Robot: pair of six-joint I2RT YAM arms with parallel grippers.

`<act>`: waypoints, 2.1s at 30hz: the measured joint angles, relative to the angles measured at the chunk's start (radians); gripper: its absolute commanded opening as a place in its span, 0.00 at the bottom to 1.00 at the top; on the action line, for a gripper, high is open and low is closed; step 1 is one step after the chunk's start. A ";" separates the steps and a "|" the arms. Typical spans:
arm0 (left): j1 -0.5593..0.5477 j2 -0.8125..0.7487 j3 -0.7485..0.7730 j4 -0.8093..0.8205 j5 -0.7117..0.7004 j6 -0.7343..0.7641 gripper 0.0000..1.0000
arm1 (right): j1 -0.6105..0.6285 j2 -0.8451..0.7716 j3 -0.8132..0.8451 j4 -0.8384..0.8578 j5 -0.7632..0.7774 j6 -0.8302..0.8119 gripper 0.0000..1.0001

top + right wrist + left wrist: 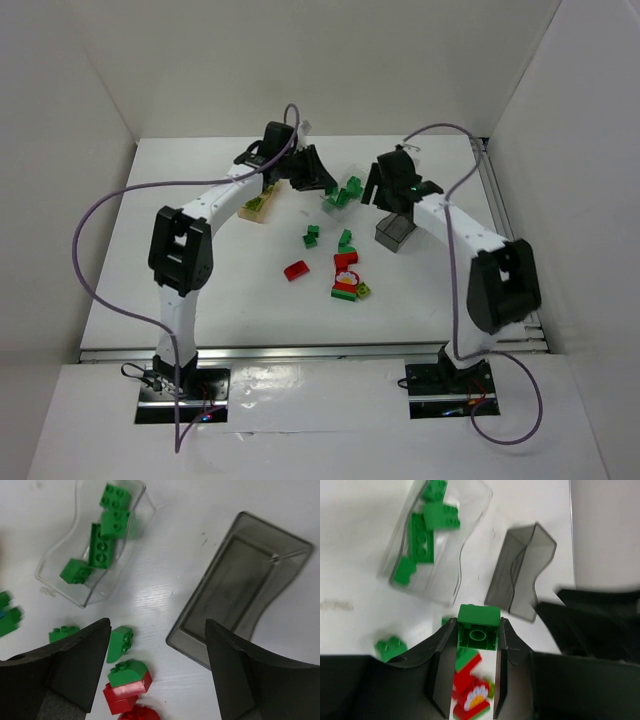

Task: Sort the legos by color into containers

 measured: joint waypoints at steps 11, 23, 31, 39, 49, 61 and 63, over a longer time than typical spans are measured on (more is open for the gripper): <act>-0.040 0.311 0.398 -0.095 -0.068 -0.001 0.71 | 0.009 -0.484 -0.284 0.024 0.119 0.110 0.84; -0.044 0.136 0.212 -0.186 -0.198 0.046 0.81 | 0.110 -0.430 -0.323 0.010 0.040 0.073 0.86; -0.050 -0.400 -0.313 -0.196 -0.388 0.166 0.92 | 0.268 -0.305 -0.309 0.000 -0.009 0.024 0.88; -0.200 -0.369 -0.582 -0.198 -0.447 0.285 0.95 | 0.146 -0.349 -0.309 -0.005 -0.015 0.016 0.89; -0.267 -0.258 -0.606 -0.167 -0.568 0.344 0.86 | 0.111 -0.373 -0.309 -0.025 -0.026 0.005 0.89; -0.264 -0.200 -0.566 -0.122 -0.571 0.363 0.06 | 0.056 -0.409 -0.309 -0.062 -0.030 0.002 0.89; -0.264 -0.201 -0.544 -0.148 -0.546 0.364 0.00 | 0.045 -0.423 -0.309 -0.078 -0.021 0.005 0.89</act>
